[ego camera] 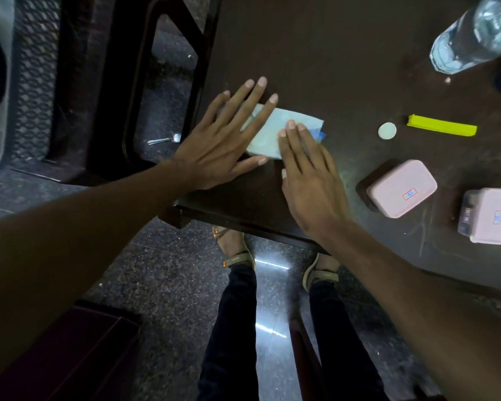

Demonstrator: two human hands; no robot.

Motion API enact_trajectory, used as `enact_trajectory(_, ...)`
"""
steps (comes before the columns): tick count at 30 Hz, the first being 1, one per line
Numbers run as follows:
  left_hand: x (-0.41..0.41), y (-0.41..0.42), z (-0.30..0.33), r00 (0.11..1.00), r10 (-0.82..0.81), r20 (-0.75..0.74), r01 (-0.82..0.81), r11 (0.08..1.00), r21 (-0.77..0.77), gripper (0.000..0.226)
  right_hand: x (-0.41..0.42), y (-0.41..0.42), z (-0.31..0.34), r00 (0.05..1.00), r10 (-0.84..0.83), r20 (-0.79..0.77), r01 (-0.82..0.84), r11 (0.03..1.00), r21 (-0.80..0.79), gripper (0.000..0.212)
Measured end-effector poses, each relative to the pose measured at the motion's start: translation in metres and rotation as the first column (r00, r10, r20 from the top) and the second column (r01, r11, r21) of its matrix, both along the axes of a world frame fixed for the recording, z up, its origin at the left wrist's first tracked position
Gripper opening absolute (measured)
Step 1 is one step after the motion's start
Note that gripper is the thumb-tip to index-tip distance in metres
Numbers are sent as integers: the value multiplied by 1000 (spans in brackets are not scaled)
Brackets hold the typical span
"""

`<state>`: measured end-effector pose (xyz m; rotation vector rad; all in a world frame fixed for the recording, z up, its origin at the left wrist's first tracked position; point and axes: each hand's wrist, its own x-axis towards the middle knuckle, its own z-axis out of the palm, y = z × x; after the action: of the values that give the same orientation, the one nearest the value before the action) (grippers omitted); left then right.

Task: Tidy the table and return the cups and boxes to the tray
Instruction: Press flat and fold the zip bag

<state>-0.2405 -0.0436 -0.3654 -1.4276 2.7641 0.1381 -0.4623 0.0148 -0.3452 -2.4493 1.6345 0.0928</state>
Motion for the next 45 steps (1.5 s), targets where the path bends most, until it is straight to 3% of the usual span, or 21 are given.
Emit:
enact_trajectory(5, -2, 5, 0, 999, 3, 40, -2, 1000, -26, 85, 36, -14, 13, 994, -65, 92, 71, 995, -68, 59)
enact_trajectory(9, 0, 7, -4, 1000, 4, 20, -3, 1000, -22, 77, 64, -10, 5, 985, -136, 102, 132, 990, 40, 72)
enact_trajectory(15, 2, 3, -15, 1000, -5, -11, 5, 999, -43, 89, 25, -15, -21, 993, -68, 94, 73, 996, -49, 80)
enact_trajectory(18, 4, 0, -18, 1000, -15, -8, 15, 1000, -27, 93, 16, -11, -26, 980, -168, 103, 175, 983, -64, 80)
enact_trajectory(22, 0, -1, -1, 999, -2, 40, -1, 998, 70, 92, 23, -9, -9, 963, -259, 71, 257, 966, 39, 82)
enact_trajectory(25, -7, -1, 20, 998, 50, 42, -58, 974, 220, 93, 13, -21, 12, 967, -208, 145, 190, 973, 128, 73)
enact_trajectory(28, -5, -9, 36, 985, 165, -55, -141, 943, 302, 79, 4, -49, 24, 926, -244, 287, 231, 970, 80, 56)
enact_trajectory(30, 2, -11, 42, 963, 265, -38, -244, 927, 286, 73, 5, -61, 22, 945, -192, 265, 184, 981, 54, 53)
enact_trajectory(33, 4, -6, 48, 938, 347, 15, -335, 892, 304, 68, 10, -62, 17, 963, -185, 197, 169, 981, 97, 65)
enact_trajectory(36, -2, 3, 59, 920, 392, 3, -381, 892, 245, 51, 7, -57, 24, 943, -270, 194, 256, 962, 96, 47)
enact_trajectory(39, -3, 12, 79, 885, 464, -43, -435, 854, 285, 39, 6, -57, 48, 902, -375, 213, 327, 917, 229, 36)
enact_trajectory(41, 13, 19, 96, 777, 600, -189, -476, 757, 447, 35, 13, -65, 75, 856, -428, 290, 325, 882, 342, 37)
enact_trajectory(45, 65, 38, 147, 296, 812, -502, -566, 573, 593, 30, 59, -108, 156, 746, -442, 498, 217, 869, 445, 46)
